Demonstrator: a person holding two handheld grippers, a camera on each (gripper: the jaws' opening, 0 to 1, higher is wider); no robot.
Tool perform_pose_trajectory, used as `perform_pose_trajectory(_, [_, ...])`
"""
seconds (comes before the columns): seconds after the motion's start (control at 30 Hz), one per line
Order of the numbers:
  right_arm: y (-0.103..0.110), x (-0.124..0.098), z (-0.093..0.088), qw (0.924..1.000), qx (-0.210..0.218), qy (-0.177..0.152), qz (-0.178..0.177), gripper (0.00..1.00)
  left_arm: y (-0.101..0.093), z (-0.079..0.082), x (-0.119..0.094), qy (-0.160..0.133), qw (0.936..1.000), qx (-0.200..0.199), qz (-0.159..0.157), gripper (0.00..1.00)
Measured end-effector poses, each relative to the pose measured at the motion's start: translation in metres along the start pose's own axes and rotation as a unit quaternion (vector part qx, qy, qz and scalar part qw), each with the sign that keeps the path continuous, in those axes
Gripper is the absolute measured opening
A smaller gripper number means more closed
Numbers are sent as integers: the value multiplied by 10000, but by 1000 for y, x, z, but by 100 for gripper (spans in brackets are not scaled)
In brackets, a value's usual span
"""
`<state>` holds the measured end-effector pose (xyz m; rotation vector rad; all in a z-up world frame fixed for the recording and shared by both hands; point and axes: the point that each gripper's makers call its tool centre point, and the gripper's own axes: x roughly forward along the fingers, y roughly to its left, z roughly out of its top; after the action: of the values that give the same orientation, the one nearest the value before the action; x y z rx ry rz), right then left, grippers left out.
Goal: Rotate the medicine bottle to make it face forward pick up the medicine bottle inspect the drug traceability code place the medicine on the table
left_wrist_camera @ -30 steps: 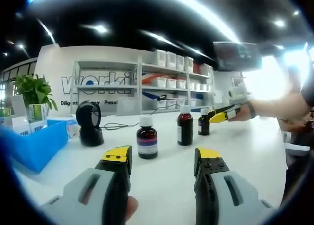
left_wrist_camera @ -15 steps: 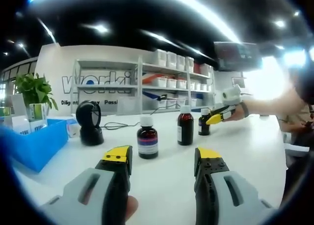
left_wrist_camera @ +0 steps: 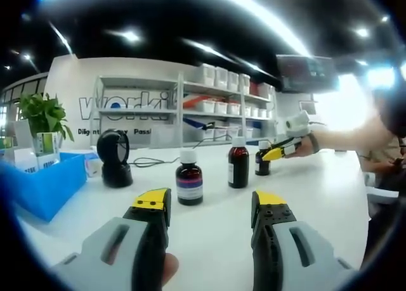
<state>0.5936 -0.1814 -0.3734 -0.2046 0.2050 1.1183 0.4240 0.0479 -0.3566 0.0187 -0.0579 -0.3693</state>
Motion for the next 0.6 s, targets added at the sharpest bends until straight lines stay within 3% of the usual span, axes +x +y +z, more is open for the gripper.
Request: perform_pose_trajectory(0.6, [-7,-3,-5,9958,327,276,-807,28,0,1,0,-21,10000,20,-10,42])
